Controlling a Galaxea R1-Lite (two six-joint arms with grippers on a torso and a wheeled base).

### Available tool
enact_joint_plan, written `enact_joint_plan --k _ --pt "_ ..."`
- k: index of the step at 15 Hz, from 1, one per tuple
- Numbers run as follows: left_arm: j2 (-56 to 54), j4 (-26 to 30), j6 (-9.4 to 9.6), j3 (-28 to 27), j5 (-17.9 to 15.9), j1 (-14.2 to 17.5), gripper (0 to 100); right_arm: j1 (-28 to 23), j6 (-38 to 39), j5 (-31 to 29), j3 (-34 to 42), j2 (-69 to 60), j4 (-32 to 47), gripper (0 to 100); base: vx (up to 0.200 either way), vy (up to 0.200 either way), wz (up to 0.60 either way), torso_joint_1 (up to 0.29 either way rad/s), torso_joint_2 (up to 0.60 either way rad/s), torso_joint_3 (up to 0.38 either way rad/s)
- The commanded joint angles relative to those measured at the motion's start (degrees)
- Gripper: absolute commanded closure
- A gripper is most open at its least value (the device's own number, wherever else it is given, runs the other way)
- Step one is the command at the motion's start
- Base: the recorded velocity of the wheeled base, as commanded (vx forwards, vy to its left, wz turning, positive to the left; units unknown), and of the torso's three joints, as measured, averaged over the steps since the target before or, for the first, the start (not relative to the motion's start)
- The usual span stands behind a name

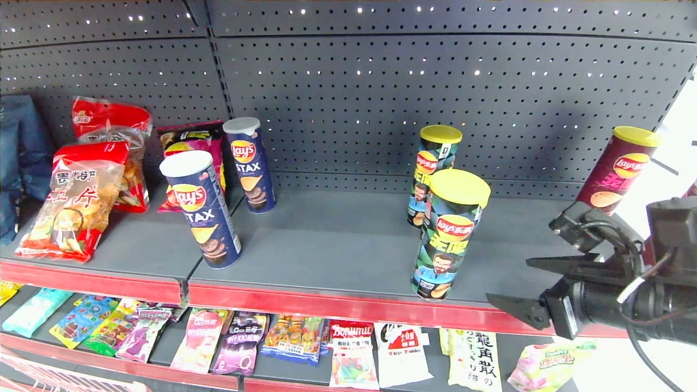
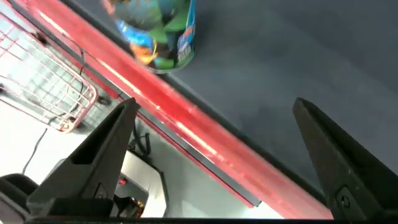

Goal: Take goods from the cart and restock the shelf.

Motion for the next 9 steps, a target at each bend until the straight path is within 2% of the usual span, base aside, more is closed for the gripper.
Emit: enact_joint_plan --k 1,6,9 --pt "0.22 -0.02 -0.04 0.01 0.01 0.00 0 0.21 -0.06 -1.35 -2.24 5.12 0.01 0 0.000 0.000 0.00 0.000 0.00 0.000" --pt "0.22 1.04 -0.04 -0.34 -0.08 0.00 0 0.12 -0.15 -8.03 -5.50 10.66 -0.08 0 0.000 0.000 0.00 0.000 0.00 0.000" --pt "0.22 1.04 -0.04 -0.34 -0.08 0.00 0 0.21 -0.06 -9.34 -7.61 13.29 -0.08 0 0.000 0.000 0.00 0.000 0.00 0.000"
